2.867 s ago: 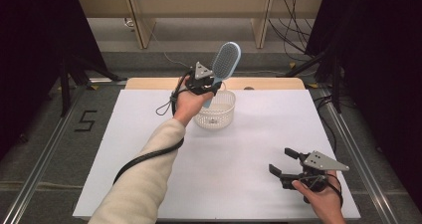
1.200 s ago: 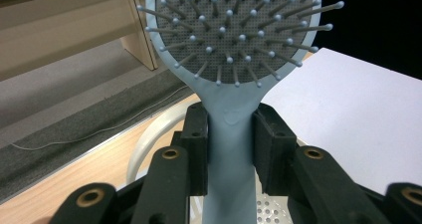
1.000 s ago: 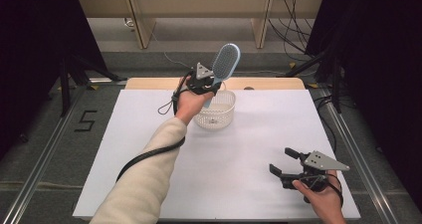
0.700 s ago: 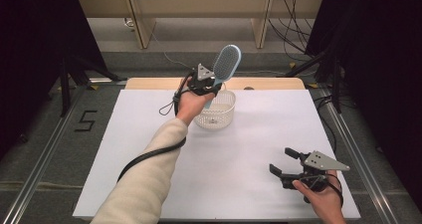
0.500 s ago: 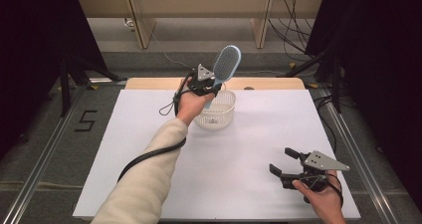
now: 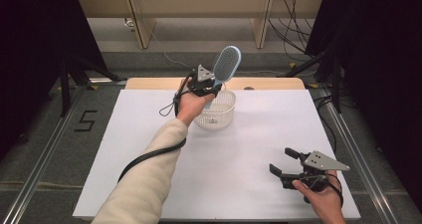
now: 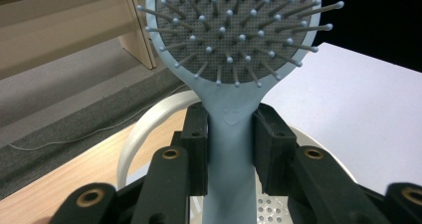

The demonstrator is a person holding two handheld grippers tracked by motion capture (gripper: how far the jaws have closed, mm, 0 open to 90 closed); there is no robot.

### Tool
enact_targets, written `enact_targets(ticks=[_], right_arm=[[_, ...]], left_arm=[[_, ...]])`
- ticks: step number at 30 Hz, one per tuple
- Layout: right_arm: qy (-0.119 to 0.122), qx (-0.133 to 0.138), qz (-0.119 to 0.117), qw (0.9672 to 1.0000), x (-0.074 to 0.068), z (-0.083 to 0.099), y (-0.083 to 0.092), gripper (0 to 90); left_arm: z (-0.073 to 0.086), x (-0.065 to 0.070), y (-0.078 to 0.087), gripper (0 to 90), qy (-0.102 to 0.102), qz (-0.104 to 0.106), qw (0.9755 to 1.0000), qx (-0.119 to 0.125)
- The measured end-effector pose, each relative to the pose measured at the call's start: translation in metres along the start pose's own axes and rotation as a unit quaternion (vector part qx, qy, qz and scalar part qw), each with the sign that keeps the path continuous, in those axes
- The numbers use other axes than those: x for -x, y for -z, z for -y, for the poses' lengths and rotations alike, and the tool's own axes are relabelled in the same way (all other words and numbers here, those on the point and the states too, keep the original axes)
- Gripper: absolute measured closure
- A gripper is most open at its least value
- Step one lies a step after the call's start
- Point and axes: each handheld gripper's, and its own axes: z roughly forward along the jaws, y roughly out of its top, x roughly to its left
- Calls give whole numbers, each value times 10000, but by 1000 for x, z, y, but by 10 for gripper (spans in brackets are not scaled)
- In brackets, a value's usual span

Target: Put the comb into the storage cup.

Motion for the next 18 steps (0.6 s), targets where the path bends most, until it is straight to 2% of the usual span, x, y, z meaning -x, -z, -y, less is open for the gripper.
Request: enact_targets(ticks=[18], right_arm=[[13,1,1,10000,0,0,0,158]], left_arm=[[5,1,-4,697,-35,20,10000,-18]])
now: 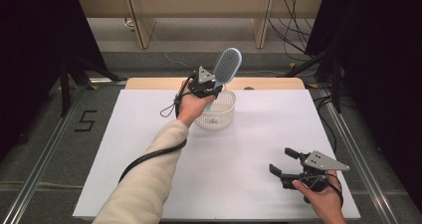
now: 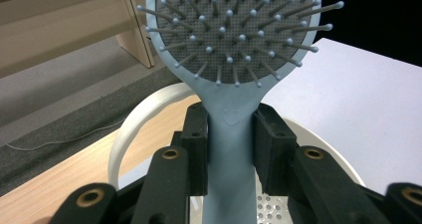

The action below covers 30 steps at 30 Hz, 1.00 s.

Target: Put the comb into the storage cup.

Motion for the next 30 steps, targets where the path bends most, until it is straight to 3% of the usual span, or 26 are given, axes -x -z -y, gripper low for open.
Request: enact_targets(ticks=[30], right_arm=[[0,-32,-5,10000,0,0,0,157]], left_arm=[[4,2,-4,697,-62,55,9999,-82]])
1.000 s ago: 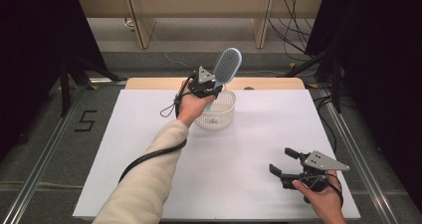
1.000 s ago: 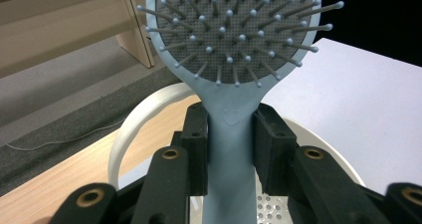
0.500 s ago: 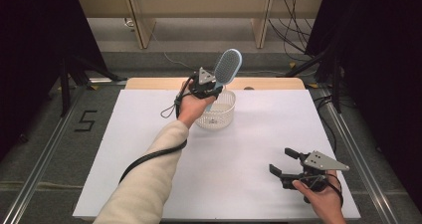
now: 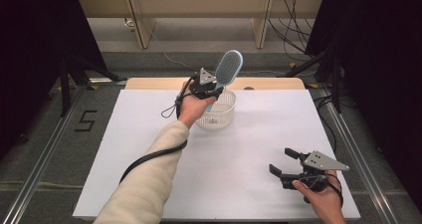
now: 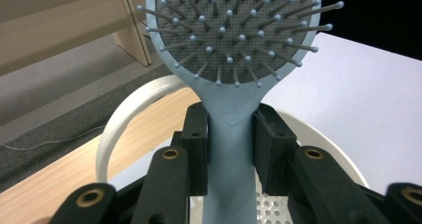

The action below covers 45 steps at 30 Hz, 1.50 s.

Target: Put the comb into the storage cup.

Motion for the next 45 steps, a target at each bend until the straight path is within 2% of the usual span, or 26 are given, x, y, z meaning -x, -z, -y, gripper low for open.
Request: enact_targets(ticks=[19,45], right_arm=[[-19,-9,-6,10000,0,0,0,158],[-17,-12,-7,10000,0,0,0,157]], left_arm=[[4,0,-1,697,-29,77,9999,-95],[7,1,-3,696,-185,106,9996,-188]])
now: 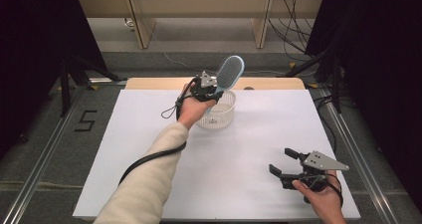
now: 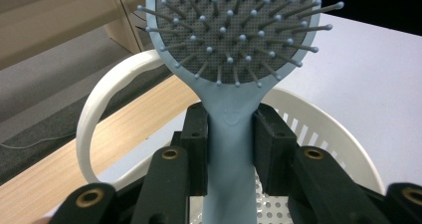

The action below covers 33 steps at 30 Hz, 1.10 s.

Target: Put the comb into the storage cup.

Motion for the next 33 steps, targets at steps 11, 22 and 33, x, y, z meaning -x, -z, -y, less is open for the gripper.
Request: enact_targets(ticks=[11,22,33], right_arm=[[-1,-15,-3,10000,0,0,0,158],[-3,-5,-2,10000,0,0,0,158],[-4,-38,0,10000,0,1,-1,157]], left_arm=[[2,0,-1,695,-102,-8,9999,-46],[7,1,-3,691,-284,131,9986,-421],[9,0,7,452,-308,88,9963,-792]])
